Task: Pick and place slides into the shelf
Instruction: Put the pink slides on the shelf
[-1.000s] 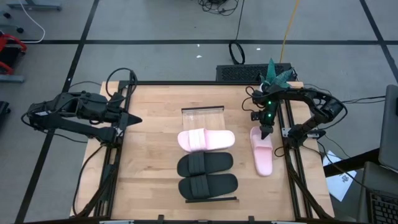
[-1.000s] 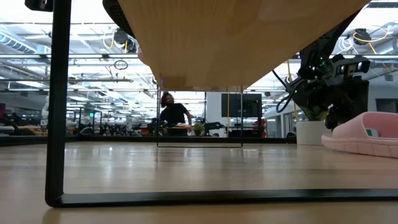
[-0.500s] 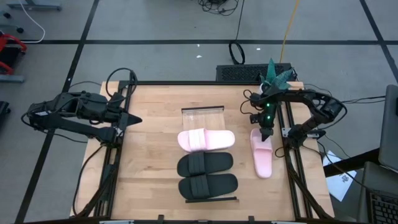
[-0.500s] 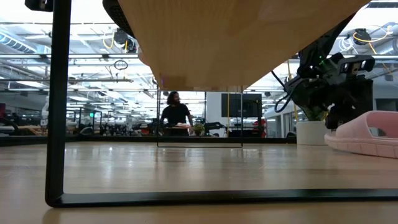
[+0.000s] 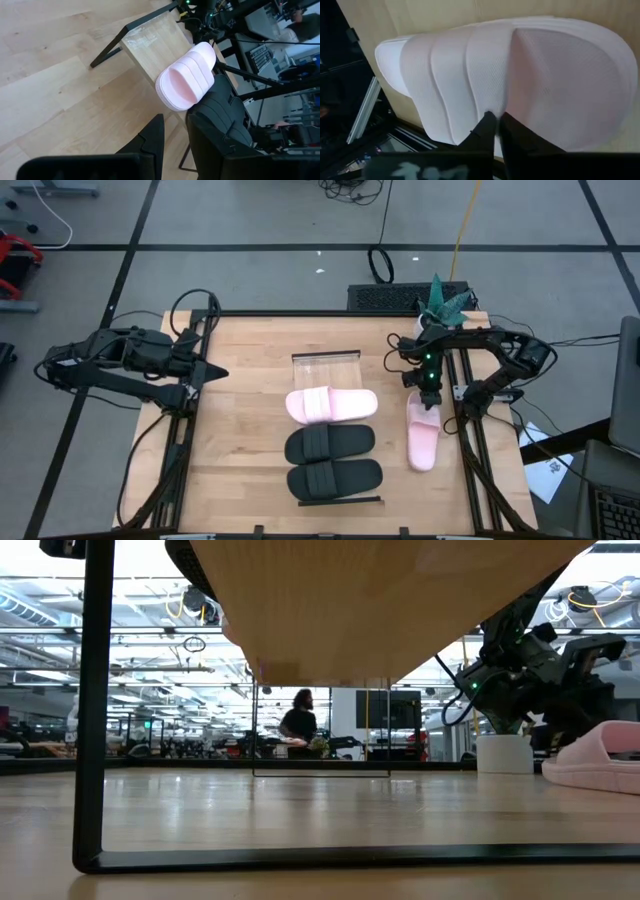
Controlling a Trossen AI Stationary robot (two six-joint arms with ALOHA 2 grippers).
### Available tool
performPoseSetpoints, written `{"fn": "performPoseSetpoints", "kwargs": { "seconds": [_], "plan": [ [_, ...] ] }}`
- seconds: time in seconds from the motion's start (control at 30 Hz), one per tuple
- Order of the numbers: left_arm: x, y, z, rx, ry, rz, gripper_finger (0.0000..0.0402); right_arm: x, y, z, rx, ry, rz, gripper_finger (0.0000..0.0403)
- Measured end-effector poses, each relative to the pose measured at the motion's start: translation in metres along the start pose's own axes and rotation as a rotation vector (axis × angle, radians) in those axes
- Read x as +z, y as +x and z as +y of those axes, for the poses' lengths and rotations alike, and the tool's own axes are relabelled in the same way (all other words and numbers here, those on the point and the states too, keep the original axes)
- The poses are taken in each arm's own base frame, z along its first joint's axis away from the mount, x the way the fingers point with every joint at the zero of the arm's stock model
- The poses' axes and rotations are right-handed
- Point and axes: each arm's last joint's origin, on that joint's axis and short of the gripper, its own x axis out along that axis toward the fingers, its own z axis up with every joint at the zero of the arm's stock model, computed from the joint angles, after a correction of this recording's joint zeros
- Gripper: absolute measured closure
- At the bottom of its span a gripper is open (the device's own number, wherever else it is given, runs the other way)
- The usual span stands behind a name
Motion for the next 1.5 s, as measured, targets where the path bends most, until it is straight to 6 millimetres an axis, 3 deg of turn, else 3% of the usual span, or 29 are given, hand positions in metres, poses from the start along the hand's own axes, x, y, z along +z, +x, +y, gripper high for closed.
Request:
{"fn": "performPoseSetpoints", "kwargs": {
  "seconds": [0.23, 0.77, 1.23, 1.5],
  "plan": [
    [0.0, 0.0, 0.0, 0.0, -0.002, 0.0, 0.0319, -0.003, -0.002, 0.002, 0.011, 0.028, 0.038, 0.0401],
    [0.0, 0.0, 0.0, -0.003, 0.002, 0.005, 0.0319, -0.005, -0.043, 0.002, 0.04, 0.115, -0.013, 0.0402],
    [0.0, 0.0, 0.0, -0.003, 0.018, 0.005, 0.0319, -0.018, -0.077, 0.031, -0.086, 0.066, -0.106, 0.0403],
    [0.001, 0.0, -0.002, -0.018, 0.016, -0.004, 0.0319, -0.02, -0.108, 0.049, -0.177, 0.049, -0.191, 0.0403]
  ]
}}
